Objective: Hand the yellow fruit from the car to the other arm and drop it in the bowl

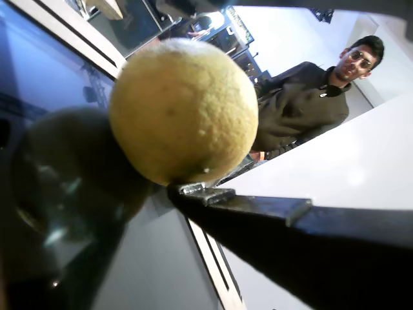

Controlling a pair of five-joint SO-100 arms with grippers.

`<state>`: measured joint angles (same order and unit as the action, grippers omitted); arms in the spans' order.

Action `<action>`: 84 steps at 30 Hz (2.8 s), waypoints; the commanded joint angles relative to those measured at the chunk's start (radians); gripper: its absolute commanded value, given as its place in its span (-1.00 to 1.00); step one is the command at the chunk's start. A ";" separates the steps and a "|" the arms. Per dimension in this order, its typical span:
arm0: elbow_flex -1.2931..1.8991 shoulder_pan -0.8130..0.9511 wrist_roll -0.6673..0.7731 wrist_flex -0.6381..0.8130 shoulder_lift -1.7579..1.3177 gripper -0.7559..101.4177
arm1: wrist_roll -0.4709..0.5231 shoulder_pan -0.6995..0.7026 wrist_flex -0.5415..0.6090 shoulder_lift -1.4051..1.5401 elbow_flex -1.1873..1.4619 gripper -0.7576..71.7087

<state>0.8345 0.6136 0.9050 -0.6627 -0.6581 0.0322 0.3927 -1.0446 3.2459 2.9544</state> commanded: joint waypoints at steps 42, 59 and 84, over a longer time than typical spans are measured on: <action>-0.071 0.046 0.008 0.058 0.000 -0.25 | -0.003 -0.003 -0.005 0.003 -0.044 -0.98; -0.071 0.046 0.000 0.058 0.000 -0.98 | 0.000 -0.014 -0.011 0.003 -0.044 -0.98; -0.051 0.043 -0.006 -0.334 -0.491 -0.99 | 0.005 -0.015 -0.012 0.003 -0.044 -0.98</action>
<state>0.8161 0.6581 0.9112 -0.8897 -0.8989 0.0322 0.3850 -1.0538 3.2459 2.9544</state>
